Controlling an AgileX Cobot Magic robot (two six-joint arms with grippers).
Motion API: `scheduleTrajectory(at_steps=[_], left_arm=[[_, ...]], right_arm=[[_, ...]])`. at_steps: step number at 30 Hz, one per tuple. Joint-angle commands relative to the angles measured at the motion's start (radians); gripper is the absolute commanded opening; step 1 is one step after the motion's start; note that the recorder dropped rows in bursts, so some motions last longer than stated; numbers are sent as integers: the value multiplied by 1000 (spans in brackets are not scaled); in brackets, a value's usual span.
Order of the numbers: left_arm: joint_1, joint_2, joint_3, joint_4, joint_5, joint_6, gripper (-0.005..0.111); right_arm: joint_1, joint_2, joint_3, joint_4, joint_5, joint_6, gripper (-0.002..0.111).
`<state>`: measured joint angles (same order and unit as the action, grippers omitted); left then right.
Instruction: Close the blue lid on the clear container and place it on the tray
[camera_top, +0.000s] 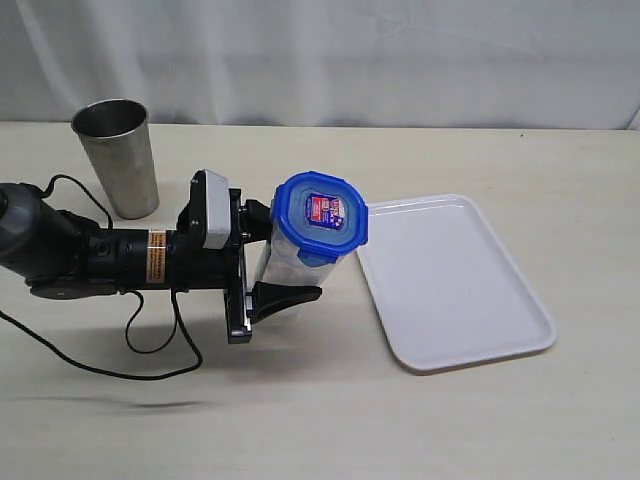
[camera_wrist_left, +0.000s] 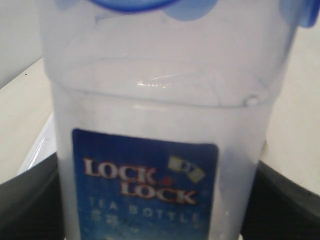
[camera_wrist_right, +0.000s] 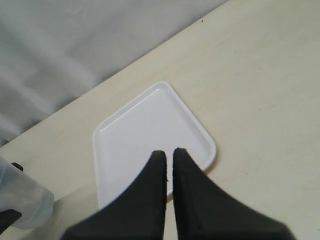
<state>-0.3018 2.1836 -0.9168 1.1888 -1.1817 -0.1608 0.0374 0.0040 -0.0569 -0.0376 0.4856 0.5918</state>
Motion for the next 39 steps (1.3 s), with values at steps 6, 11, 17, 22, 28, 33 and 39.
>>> scheduleTrajectory(at_steps=[6,11,17,22,28,33,39], left_arm=[[-2,-11,-5,-19,-39,-4,0],[-2,-11,-5,-17,-39,-5,0],[-2,-11,-5,-22,-39,-5,0],[-2,-11,-5,-23,-39,-5,0],[-2,-11,-5,-23,-39,-5,0],[-2,-11,-5,-23,-39,-5,0],[-2,-11,-5,-23,-39,-5,0]], right_arm=[[-6,-4,57,-8,-69,0,5],[-4,-4,57,-8,-68,0,5],[-4,-4,57,4,-75,0,5],[-4,-4,57,4,-131,-184,5],[-4,-4,57,4,-145,-440,5],[-4,-4,57,4,-142,-580,5],[-4,-4,57,4,-177,-581,5]])
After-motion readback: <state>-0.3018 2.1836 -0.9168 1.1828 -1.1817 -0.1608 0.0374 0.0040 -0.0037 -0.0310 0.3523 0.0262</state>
